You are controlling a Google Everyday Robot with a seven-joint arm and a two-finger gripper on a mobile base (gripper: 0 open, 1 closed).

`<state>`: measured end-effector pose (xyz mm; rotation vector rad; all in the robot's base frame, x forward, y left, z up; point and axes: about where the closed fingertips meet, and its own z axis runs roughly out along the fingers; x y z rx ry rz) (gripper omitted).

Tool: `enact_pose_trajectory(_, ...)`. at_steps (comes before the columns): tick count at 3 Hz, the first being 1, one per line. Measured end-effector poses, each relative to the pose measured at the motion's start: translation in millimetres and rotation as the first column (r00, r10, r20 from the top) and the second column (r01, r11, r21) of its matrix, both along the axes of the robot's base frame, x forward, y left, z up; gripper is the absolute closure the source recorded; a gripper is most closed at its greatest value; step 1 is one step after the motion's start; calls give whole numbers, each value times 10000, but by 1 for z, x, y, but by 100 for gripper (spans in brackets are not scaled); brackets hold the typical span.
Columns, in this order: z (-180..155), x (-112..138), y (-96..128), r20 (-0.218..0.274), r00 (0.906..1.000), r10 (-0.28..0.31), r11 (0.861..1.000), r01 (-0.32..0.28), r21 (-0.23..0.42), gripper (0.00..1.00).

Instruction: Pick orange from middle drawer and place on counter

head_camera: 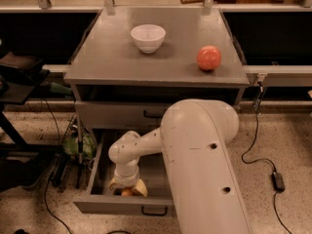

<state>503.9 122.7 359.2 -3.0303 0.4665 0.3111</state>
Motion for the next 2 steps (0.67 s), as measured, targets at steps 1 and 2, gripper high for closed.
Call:
enact_pose_trajectory(1, -3, 6, 1, 324, 9991, -266, 9996, 270, -126, 42)
enact_pose_trajectory(2, 3, 13, 0, 683, 9955, -651, 9977, 663, -148, 65)
